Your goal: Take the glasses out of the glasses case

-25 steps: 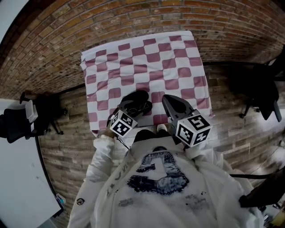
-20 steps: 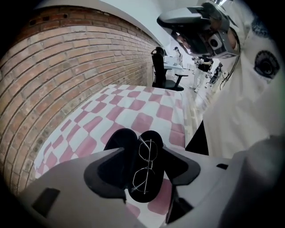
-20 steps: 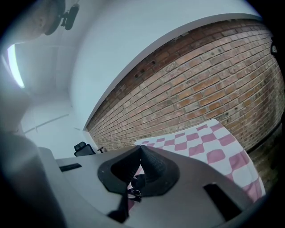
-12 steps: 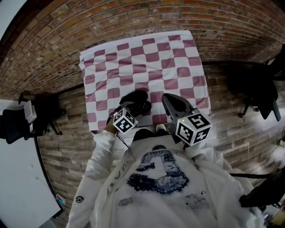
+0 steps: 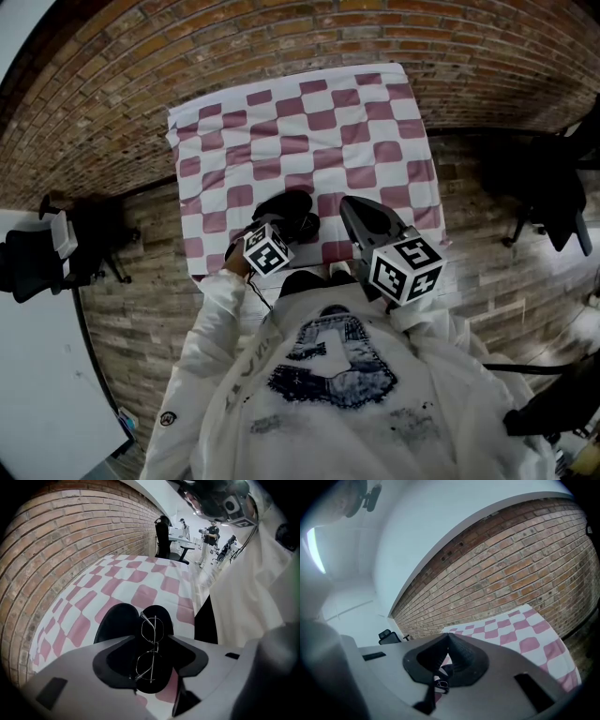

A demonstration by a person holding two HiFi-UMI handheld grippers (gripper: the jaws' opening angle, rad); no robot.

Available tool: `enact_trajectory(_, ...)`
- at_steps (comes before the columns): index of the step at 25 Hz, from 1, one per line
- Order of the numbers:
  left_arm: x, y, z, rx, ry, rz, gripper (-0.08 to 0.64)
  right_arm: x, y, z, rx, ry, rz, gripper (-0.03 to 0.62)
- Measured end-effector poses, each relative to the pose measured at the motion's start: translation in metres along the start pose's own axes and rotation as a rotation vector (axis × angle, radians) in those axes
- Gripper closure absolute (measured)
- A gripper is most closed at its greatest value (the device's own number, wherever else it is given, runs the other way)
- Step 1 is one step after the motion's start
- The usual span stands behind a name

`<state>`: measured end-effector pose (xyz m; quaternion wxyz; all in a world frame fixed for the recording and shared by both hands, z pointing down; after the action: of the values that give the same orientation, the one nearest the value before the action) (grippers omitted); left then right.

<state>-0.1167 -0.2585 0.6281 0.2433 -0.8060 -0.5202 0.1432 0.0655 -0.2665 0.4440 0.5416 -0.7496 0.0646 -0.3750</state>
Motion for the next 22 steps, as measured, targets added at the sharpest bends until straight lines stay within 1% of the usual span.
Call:
enact_trajectory(6,-0.001,0.000,-0.009,-0.023,-0.012,-0.007,0.370,0.002,0.000,-0.002,-0.003,-0.001,-0.005,0.578)
enact_trajectory(11,-0.001,0.000,-0.016,-0.038,-0.022,-0.011,0.385,0.008,0.003,-0.003,0.004,-0.008,-0.009,0.578)
enact_trajectory(18,0.002,0.000,-0.022,-0.085,-0.043,-0.062,0.427,0.015,0.005,-0.002,0.007,-0.028,-0.020,0.578)
enact_trajectory(22,0.004,-0.002,-0.027,-0.089,-0.054,-0.062,0.442,0.019,0.005,0.000,0.009,-0.038,-0.024,0.578)
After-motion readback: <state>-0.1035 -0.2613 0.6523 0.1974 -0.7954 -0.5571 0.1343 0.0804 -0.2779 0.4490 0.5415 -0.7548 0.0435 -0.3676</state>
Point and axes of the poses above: the fingertips, and each gripper's own axes: z backward along the fingers, x to its right, y out of its top, the point moved 6 cm from there along z, backward along the fingers, and after that the axes turned 10 degrees about x, right-handed, at the moved point
